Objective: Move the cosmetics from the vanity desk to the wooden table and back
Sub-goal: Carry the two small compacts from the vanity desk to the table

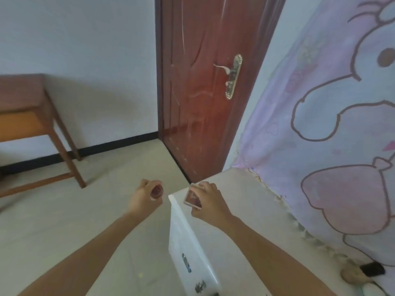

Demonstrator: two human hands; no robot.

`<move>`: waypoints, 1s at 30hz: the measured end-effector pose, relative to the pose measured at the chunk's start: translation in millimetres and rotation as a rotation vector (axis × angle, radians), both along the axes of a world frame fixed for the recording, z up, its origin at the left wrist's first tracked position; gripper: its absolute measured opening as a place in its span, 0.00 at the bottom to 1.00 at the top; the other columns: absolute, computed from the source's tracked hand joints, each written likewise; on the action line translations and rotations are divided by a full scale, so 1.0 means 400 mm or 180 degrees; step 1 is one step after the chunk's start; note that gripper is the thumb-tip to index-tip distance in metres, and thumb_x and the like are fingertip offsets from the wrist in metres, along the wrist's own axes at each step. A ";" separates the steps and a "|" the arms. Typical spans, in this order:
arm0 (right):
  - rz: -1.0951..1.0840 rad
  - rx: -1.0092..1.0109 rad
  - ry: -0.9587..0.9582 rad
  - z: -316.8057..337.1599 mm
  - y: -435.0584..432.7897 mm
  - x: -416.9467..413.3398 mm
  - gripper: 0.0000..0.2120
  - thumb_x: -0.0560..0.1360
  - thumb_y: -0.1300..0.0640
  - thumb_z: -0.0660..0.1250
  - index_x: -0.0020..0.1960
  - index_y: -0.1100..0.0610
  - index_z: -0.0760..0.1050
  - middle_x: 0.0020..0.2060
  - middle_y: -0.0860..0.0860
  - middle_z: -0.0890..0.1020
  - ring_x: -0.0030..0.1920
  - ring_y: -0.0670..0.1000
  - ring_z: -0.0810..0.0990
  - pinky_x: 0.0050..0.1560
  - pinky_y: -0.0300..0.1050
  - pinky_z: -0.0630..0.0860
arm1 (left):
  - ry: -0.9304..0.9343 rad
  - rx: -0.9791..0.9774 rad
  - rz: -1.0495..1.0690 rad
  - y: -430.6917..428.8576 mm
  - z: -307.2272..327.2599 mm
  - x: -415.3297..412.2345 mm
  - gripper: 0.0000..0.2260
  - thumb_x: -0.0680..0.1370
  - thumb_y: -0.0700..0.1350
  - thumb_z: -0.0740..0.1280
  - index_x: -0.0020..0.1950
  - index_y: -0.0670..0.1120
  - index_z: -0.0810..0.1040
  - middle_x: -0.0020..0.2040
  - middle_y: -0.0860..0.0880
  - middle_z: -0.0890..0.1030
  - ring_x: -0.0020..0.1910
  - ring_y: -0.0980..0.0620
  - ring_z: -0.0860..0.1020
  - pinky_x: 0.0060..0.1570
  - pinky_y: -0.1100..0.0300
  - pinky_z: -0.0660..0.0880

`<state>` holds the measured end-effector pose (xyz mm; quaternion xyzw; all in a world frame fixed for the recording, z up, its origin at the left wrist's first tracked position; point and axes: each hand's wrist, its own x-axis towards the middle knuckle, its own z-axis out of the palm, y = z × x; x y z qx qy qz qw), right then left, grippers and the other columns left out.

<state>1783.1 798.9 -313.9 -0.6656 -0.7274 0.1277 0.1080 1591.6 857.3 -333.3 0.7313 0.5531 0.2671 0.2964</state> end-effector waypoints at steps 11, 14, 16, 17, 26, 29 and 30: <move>0.1155 0.0318 -0.0005 0.072 0.234 -0.513 0.26 0.69 0.56 0.66 0.66 0.53 0.67 0.61 0.53 0.68 0.62 0.55 0.64 0.61 0.45 0.65 | 0.0057 0.0165 0.1045 0.068 0.053 -0.604 0.16 0.72 0.37 0.70 0.59 0.44 0.75 0.52 0.48 0.70 0.48 0.51 0.73 0.50 0.64 0.67; 0.1493 0.0387 0.0016 0.092 0.286 -0.637 0.26 0.70 0.56 0.66 0.67 0.52 0.66 0.61 0.52 0.68 0.62 0.53 0.64 0.60 0.42 0.64 | 0.0055 0.0325 0.1454 0.054 0.084 -0.732 0.16 0.72 0.39 0.70 0.59 0.44 0.76 0.52 0.49 0.70 0.47 0.53 0.71 0.48 0.64 0.67; 0.1693 0.0429 0.0035 0.115 0.322 -0.712 0.27 0.71 0.56 0.66 0.68 0.52 0.65 0.62 0.51 0.68 0.63 0.53 0.64 0.60 0.41 0.64 | 0.0039 0.0404 0.1677 0.046 0.102 -0.808 0.15 0.72 0.40 0.70 0.58 0.44 0.76 0.52 0.48 0.71 0.46 0.53 0.71 0.47 0.63 0.68; 0.1797 0.0492 0.0052 0.128 0.342 -0.747 0.27 0.71 0.55 0.67 0.68 0.52 0.65 0.62 0.52 0.68 0.63 0.52 0.64 0.60 0.41 0.64 | 0.0017 0.0450 0.1775 0.044 0.113 -0.842 0.15 0.72 0.40 0.70 0.58 0.44 0.76 0.52 0.48 0.72 0.46 0.52 0.72 0.47 0.63 0.68; 0.2537 0.1028 0.0383 0.224 0.571 -0.970 0.27 0.70 0.57 0.69 0.67 0.53 0.67 0.61 0.52 0.70 0.61 0.51 0.65 0.56 0.40 0.68 | 0.0042 0.0962 0.2194 0.151 0.216 -0.988 0.17 0.72 0.40 0.70 0.60 0.43 0.75 0.49 0.50 0.70 0.46 0.51 0.72 0.46 0.63 0.68; 0.2668 0.1199 0.0468 0.235 0.672 -0.999 0.27 0.70 0.57 0.69 0.67 0.54 0.67 0.61 0.53 0.70 0.60 0.53 0.66 0.54 0.39 0.68 | 0.0074 0.1102 0.2198 0.244 0.242 -1.007 0.17 0.72 0.41 0.70 0.61 0.44 0.75 0.50 0.50 0.70 0.47 0.52 0.71 0.45 0.63 0.69; 0.2699 0.1244 0.0494 0.236 0.710 -1.006 0.27 0.70 0.58 0.70 0.67 0.54 0.67 0.61 0.54 0.71 0.60 0.53 0.66 0.54 0.39 0.68 | 0.0084 0.1108 0.2210 0.277 0.246 -1.014 0.17 0.73 0.41 0.69 0.61 0.45 0.75 0.51 0.51 0.70 0.48 0.52 0.70 0.46 0.63 0.69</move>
